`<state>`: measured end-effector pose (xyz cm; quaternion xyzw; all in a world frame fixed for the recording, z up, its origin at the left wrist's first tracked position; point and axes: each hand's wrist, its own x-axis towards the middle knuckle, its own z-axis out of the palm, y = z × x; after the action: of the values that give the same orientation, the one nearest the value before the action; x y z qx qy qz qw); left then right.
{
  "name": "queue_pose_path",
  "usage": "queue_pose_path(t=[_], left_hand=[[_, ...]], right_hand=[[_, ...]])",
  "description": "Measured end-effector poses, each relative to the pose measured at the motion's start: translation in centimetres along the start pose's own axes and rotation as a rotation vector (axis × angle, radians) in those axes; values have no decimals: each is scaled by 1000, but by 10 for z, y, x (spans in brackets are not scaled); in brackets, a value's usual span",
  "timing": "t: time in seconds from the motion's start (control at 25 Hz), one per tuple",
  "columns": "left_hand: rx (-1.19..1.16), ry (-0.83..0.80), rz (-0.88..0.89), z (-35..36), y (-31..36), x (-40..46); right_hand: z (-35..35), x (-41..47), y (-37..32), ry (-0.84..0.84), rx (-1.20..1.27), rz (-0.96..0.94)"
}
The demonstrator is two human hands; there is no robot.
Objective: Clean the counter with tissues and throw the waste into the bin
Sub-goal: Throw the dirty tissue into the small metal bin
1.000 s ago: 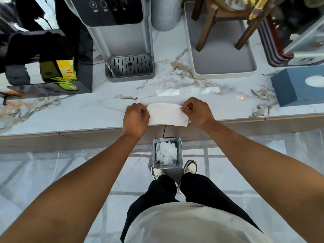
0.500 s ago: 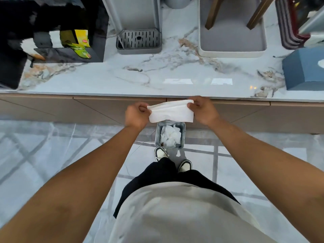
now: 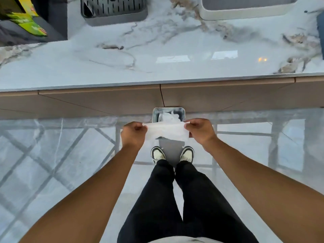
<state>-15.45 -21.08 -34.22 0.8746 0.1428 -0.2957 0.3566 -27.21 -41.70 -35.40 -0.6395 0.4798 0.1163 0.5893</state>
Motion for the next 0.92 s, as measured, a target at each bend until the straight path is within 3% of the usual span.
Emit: queue_pose_path(t=[0.52, 0.92], left_hand=[[87, -115, 9, 102, -87, 124], [59, -113, -7, 152, -115, 187]], right_hand=[[56, 127, 107, 102, 37, 268], [91, 214, 147, 162, -135, 141]])
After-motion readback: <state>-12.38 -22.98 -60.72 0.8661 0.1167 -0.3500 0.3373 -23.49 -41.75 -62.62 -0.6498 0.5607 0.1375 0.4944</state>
